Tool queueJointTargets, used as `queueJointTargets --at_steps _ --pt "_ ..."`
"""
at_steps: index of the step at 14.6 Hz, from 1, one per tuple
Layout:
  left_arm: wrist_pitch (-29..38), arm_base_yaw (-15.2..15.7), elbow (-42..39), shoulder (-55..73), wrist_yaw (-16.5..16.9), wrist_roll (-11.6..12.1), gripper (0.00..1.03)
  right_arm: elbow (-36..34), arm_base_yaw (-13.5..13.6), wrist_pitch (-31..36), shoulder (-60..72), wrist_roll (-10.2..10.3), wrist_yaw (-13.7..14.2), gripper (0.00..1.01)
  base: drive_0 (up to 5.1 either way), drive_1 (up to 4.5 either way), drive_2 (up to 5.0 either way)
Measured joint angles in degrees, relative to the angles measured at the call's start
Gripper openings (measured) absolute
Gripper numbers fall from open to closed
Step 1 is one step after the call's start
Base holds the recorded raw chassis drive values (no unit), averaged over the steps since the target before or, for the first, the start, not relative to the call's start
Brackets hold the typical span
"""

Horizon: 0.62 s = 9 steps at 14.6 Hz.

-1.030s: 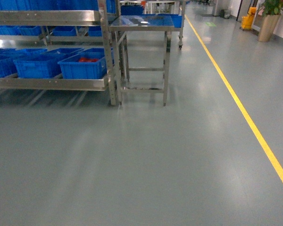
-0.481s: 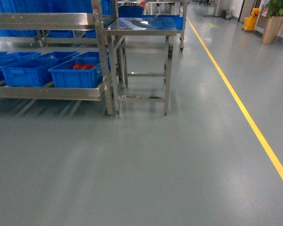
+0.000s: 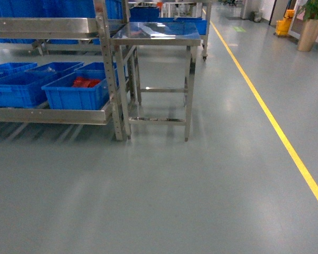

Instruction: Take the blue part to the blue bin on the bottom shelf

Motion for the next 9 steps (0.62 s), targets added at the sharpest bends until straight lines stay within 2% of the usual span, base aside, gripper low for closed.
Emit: queueJointTargets --at_steps 9 --pt "0.0 0.0 0.0 0.0 0.0 0.0 0.44 0.0 0.0 -0.1 0.0 0.0 0.0 0.98 0.0 4.37 -4.3"
